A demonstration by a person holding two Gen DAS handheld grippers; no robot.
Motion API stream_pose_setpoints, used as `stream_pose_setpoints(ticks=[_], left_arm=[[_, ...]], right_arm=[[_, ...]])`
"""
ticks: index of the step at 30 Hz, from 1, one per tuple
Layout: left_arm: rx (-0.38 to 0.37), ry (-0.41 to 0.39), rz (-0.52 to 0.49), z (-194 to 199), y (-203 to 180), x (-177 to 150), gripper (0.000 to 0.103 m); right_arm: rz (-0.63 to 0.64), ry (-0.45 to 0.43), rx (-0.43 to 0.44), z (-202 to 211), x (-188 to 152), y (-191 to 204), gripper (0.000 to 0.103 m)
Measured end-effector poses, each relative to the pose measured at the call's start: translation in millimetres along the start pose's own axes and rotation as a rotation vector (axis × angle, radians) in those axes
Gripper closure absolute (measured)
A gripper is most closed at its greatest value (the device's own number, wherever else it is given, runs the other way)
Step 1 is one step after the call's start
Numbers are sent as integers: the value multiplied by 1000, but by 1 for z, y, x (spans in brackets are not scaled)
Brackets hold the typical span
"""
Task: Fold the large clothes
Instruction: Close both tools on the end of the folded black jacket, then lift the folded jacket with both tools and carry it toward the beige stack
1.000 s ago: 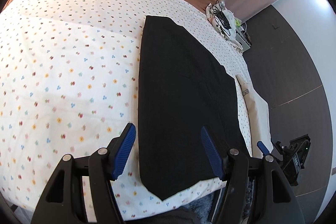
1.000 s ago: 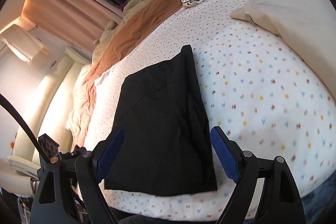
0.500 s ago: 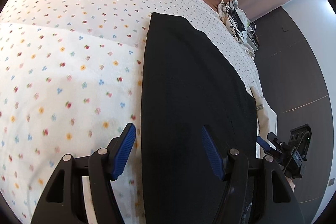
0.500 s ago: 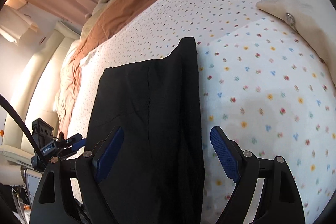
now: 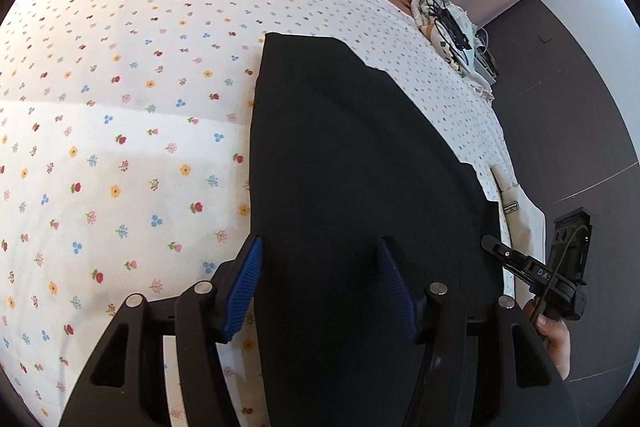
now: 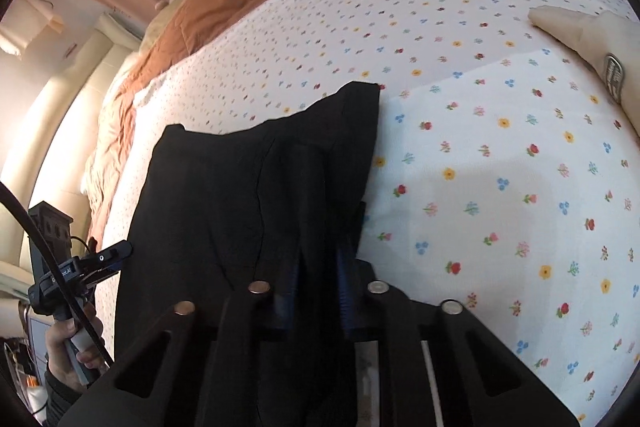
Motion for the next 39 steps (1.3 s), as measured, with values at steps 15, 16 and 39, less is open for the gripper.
stream_pose_setpoints(ticks=[15,16,39], left_arm=[[1,6,14,-6,13,-1,44],[2,5,12,-7,13,-2,44],[32,4,1,-16,8,3,57]], right_arm=[[-59,56,81,12,-2,-27,14],[-69,61,94,10,-2,-29,14],[-42,139,263,-38,24,-4,90]])
Point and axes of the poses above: each gripper's, at about its wrist camera, not at the fingertips, and z roughly against the way its jaws point, y to its left, x to its top, the point moved 3 cm from there along -z, roughly the way its jaws point, and after that the axes turned 11 degrees about -x, right-handed, at the moved point
